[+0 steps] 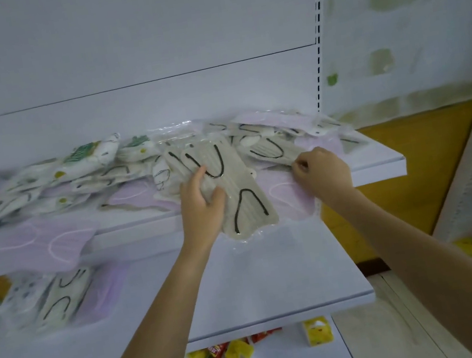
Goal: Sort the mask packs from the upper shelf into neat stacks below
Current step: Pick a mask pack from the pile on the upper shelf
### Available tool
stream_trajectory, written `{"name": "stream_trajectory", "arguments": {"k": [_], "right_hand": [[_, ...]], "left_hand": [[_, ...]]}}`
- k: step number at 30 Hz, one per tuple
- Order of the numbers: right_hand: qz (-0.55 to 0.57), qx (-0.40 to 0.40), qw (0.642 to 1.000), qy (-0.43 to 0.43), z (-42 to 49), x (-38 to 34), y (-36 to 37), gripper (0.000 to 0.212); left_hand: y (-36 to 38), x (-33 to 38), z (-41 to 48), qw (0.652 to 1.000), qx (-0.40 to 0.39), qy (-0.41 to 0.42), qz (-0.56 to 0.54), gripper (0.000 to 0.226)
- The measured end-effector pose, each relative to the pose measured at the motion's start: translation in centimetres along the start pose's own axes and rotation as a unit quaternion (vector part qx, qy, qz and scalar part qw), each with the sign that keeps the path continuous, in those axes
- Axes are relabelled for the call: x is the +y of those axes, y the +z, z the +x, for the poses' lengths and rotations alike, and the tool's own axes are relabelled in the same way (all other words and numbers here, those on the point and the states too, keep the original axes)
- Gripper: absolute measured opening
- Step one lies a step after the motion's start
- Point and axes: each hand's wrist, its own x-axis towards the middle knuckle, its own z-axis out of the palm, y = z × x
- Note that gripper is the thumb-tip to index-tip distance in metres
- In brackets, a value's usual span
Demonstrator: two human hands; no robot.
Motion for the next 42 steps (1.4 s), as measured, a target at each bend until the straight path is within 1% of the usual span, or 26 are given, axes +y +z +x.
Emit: {"name": "stream_trajectory", "arguments": {"k": [3, 5, 6, 7, 8, 10, 11, 13, 14, 15, 16, 17, 18, 20, 22, 23, 24, 27, 29, 31, 32, 33, 35, 37, 39, 42], "right_hand": [[0.138, 0.045, 0.989, 0.042, 0.4, -0.9, -1.8, 0.03], [0.203, 0.068, 0.977, 0.007, -0.3, -2.7, -3.1, 0.029], [0.22, 0.057, 0.974, -0.024, -0.9, -3.9, -3.2, 0.03], [0.223, 0.03, 0.973, -0.053, -1.8, -5.1, -2.9, 0.031], [0.214, -0.013, 0.974, -0.077, -2.6, -6.2, -2.2, 0.031], [0.192, -0.114, 0.967, -0.122, -4.0, -7.5, -0.5, 0.03], [0.19, -0.149, 0.959, -0.146, -4.3, -7.8, 0.0, 0.03], [0.207, -0.163, 0.95, -0.167, -4.2, -7.6, 0.2, 0.028], [0.196, -0.15, 0.956, -0.157, -3.9, -7.1, 0.0, 0.027], [0.145, -0.135, 0.969, -0.144, -3.4, -6.4, -0.2, 0.027], [0.065, -0.131, 0.98, -0.136, -2.9, -5.6, -0.3, 0.031], [-0.01, -0.145, 0.98, -0.134, -2.5, -4.8, -0.4, 0.034], [-0.059, -0.168, 0.974, -0.138, -2.1, -4.3, -0.5, 0.035], [-0.102, -0.202, 0.962, -0.152, -1.3, -3.7, -0.4, 0.036], [-0.13, -0.218, 0.955, -0.157, -0.2, -3.6, 0.2, 0.037], [-0.141, -0.223, 0.952, -0.157, 0.4, -3.6, 0.5, 0.036], [-0.147, -0.228, 0.95, -0.157, 1.0, -3.6, 0.7, 0.036], [-0.1, -0.231, 0.959, -0.133, 3.6, -3.7, 0.9, 0.034], [-0.043, -0.194, 0.973, -0.117, 5.9, -4.1, 0.7, 0.035], [-0.013, -0.141, 0.981, -0.133, 8.2, -5.1, 1.0, 0.041], [-0.011, -0.129, 0.98, -0.149, 9.3, -5.7, 1.4, 0.045], [-0.017, -0.133, 0.978, -0.162, 10.3, -6.3, 2.0, 0.048], [-0.059, -0.165, 0.971, -0.164, 12.0, -7.0, 3.4, 0.051], [-0.109, -0.187, 0.965, -0.146, 13.0, -6.9, 4.7, 0.044], [-0.131, -0.164, 0.967, -0.141, 13.5, -6.4, 5.7, 0.035], [-0.157, -0.113, 0.967, -0.169, 13.8, -6.2, 6.3, 0.03]], "left_hand": [[0.0, 0.0, -0.1, 1.0, 0.001, -0.011, -0.029, 0.041], [-0.1, -0.1, 0.2, 0.997, -0.001, -0.032, -0.073, 0.041], [-0.1, 0.1, 0.4, 0.996, -0.005, -0.037, -0.08, 0.046], [0.0, 0.1, 0.6, 0.995, -0.007, -0.041, -0.089, 0.047], [0.0, 0.2, 0.7, 0.994, -0.008, -0.048, -0.097, 0.043], [0.2, 0.1, 0.8, 0.994, 0.005, -0.047, -0.097, 0.027], [0.1, 0.0, 0.7, 0.995, 0.019, -0.043, -0.083, 0.022], [-0.2, -0.7, 0.8, 0.998, 0.042, -0.029, -0.045, 0.02], [-0.6, -0.8, 0.8, 0.997, 0.052, -0.03, -0.038, 0.014], [-1.1, -1.0, 1.0, 0.996, 0.067, -0.034, -0.038, 0.006], [-1.5, -0.7, 1.1, 0.995, 0.082, -0.039, -0.044, 0.01], [-2.0, -0.6, 1.3, 0.993, 0.093, -0.038, -0.057, 0.018], [-2.4, -0.4, 1.5, 0.992, 0.097, -0.03, -0.077, 0.027], [-2.9, -0.3, 2.0, 0.99, 0.103, -0.008, -0.095, 0.051], [-3.2, -0.3, 2.4, 0.991, 0.098, -0.005, -0.087, 0.08], [-3.4, -0.2, 2.5, 0.992, 0.093, -0.007, -0.079, 0.09], [-3.5, -0.2, 2.4, 0.993, 0.093, -0.008, -0.072, 0.094], [-4.1, -0.1, 2.1, 0.994, 0.1, -0.014, -0.045, 0.096], [-4.4, 0.0, 2.0, 0.995, 0.097, -0.019, -0.03, 0.095], [-4.9, 0.0, 1.9, 0.995, 0.088, -0.019, -0.035, 0.097], [-5.0, -0.1, 1.9, 0.996, 0.073, -0.016, -0.038, 0.099], [-5.1, -0.2, 2.0, 0.997, 0.063, -0.01, -0.037, 0.099], [-5.1, -0.2, 2.1, 0.998, 0.061, -0.004, -0.022, 0.099], [-4.6, 0.1, 2.3, 0.998, 0.067, 0.006, -0.014, 0.097], [-4.1, 0.5, 2.4, 0.998, 0.068, -0.005, -0.015, 0.093], [-3.5, 0.5, 2.6, 0.997, 0.075, -0.013, 0.0, 0.09]]}}
